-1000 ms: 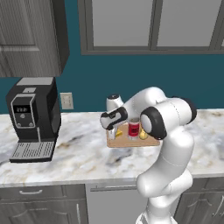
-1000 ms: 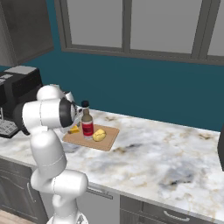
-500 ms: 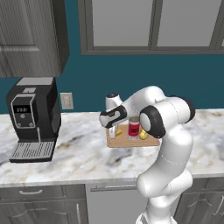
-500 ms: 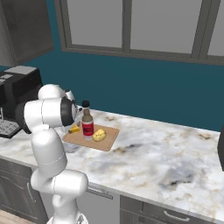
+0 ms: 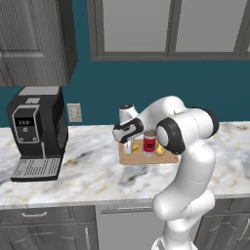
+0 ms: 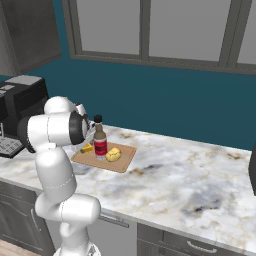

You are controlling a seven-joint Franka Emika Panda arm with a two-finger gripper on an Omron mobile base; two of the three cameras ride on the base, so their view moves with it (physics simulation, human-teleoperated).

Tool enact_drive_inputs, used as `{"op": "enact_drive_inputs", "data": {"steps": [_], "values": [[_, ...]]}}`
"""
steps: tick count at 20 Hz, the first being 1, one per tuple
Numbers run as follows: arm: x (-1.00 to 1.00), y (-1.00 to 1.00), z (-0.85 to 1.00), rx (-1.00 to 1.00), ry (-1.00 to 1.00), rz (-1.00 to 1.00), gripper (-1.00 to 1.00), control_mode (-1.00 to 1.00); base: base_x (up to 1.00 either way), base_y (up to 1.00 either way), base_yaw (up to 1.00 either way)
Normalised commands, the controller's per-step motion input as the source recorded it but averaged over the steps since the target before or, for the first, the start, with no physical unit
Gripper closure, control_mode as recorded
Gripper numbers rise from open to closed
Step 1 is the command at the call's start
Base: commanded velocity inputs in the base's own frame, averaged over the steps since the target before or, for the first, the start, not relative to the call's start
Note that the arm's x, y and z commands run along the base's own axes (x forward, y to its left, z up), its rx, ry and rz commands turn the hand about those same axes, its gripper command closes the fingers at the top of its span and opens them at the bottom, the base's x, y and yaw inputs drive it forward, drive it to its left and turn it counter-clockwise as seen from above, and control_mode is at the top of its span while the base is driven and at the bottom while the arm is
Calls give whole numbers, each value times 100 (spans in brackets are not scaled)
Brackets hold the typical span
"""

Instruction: Retrieve the reheated potato from the microwave, then place the potato, cheese, and condiment on the cutting board.

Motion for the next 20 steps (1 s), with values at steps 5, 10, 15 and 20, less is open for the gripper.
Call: {"op": "enact_drive_inputs", "data": {"steps": [5,10,15,20], "values": [[0,-2,-14,0,0,2,-100,-100,0,0,0],[0,0,-8,0,1,4,-100,-100,0,0,0],[-4,0,0,0,0,3,-100,-100,0,0,0],[-3,0,7,-1,3,1,-100,-100,0,0,0]]}}
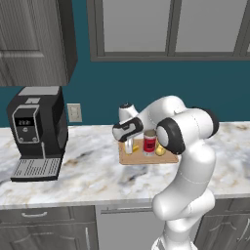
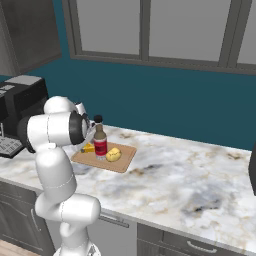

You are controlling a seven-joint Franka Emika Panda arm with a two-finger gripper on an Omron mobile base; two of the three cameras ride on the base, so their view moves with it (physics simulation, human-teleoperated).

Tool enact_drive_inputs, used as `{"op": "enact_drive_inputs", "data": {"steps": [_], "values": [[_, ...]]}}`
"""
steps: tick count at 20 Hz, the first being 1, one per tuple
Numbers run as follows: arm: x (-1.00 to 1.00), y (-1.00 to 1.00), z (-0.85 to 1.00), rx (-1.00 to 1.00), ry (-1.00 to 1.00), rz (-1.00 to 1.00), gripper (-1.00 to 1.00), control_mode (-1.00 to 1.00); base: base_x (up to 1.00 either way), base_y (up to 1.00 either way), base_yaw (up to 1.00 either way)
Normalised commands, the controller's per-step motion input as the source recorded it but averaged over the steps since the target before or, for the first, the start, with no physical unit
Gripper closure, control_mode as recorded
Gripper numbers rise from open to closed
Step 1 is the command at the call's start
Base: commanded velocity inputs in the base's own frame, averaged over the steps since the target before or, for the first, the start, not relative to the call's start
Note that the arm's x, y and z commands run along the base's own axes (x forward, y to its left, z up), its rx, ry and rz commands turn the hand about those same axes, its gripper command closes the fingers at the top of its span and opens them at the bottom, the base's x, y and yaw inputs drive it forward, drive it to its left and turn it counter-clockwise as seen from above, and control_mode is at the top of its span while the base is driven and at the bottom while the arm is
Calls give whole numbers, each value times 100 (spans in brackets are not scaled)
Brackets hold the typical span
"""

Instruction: Retrieve the reheated potato from the microwave, then place the potato, cheese, and condiment on the cutting board.

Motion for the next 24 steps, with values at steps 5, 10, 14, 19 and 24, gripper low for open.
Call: {"op": "enact_drive_inputs", "data": {"steps": [5,10,14,19,24], "values": [[-1,0,20,0,4,0,-100,-100,0,0,0],[-1,0,30,0,10,0,-100,-100,0,0,0],[-9,4,31,0,4,1,-100,-100,0,0,0],[-24,15,12,-3,-4,3,-100,-100,0,0,0],[-34,6,20,-2,-10,0,-100,-100,0,0,0]]}}
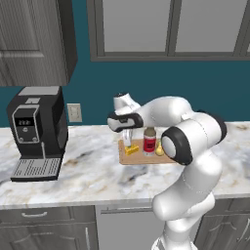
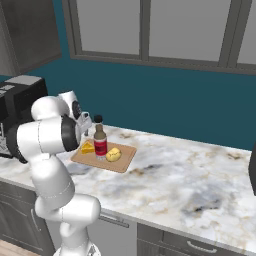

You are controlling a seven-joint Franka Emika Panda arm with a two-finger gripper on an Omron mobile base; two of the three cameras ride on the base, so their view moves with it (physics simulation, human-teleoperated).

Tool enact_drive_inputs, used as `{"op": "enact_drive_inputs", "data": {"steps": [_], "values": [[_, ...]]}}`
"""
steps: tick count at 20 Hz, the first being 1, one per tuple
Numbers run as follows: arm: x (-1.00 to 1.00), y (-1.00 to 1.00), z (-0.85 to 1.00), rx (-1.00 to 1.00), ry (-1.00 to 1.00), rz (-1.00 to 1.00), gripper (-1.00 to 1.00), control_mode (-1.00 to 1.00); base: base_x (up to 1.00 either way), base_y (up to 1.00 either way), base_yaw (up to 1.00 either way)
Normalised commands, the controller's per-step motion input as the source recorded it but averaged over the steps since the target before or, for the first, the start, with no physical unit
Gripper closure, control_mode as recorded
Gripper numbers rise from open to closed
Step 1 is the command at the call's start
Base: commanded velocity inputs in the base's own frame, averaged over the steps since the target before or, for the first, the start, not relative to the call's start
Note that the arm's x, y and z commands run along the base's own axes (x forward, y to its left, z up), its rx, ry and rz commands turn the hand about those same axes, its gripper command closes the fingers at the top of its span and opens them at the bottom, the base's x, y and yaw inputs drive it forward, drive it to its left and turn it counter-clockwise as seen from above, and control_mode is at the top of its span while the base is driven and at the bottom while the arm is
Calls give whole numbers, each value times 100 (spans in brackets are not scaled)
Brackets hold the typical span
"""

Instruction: Retrieve the reheated potato from the microwave, then place the potato, cheese, and condiment on the cutting board.

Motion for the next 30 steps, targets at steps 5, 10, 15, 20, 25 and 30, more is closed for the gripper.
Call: {"op": "enact_drive_inputs", "data": {"steps": [5,10,15,20,25,30], "values": [[-39,0,32,0,-1,0,-100,-100,0,0,0],[-41,-1,32,0,0,-2,-100,-100,0,0,0],[-47,-5,31,0,0,-7,-100,-100,0,0,0],[-45,-6,24,0,0,-16,-100,-100,0,0,0],[-52,-17,20,1,0,-19,-100,-100,0,0,0],[-61,-34,11,1,-3,-12,-100,-100,0,0,0]]}}
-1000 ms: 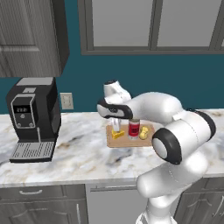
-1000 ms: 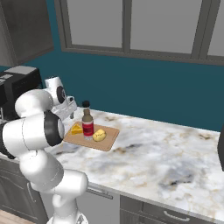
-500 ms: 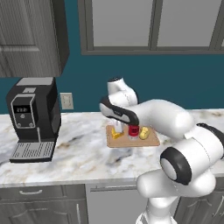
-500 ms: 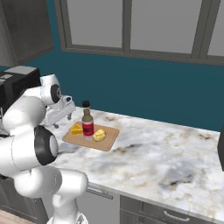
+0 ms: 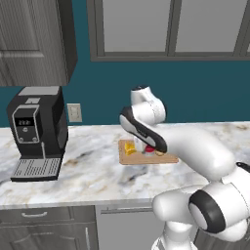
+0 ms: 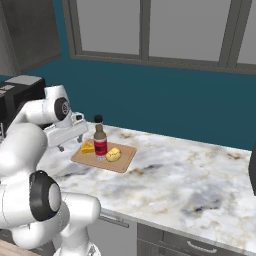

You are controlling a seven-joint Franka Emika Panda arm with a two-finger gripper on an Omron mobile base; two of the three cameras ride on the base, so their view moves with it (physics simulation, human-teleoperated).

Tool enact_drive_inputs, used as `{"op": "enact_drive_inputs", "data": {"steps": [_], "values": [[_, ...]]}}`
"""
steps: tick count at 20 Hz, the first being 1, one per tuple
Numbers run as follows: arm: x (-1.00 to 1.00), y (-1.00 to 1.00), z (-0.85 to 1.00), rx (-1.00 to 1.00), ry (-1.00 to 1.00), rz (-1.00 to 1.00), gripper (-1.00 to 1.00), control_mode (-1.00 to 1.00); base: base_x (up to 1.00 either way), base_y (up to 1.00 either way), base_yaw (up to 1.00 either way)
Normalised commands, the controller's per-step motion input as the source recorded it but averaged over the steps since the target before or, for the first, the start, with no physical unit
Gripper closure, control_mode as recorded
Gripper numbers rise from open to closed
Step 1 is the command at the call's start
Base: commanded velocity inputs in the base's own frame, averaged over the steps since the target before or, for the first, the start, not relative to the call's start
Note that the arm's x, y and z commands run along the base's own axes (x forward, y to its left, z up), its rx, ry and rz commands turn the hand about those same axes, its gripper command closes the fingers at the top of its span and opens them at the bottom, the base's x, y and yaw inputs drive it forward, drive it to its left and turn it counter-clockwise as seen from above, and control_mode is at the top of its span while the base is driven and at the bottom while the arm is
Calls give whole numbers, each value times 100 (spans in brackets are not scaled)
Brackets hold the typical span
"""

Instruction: Retrieve the reheated potato from the microwave, then place the potato, cheese, and condiment on the cutting board.

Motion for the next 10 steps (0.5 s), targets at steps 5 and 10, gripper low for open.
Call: {"op": "enact_drive_inputs", "data": {"steps": [5,10], "values": [[-65,-36,6,4,-12,-14,-100,-100,0,0,0],[-62,-32,9,5,-11,-17,-100,-100,0,0,0]]}}
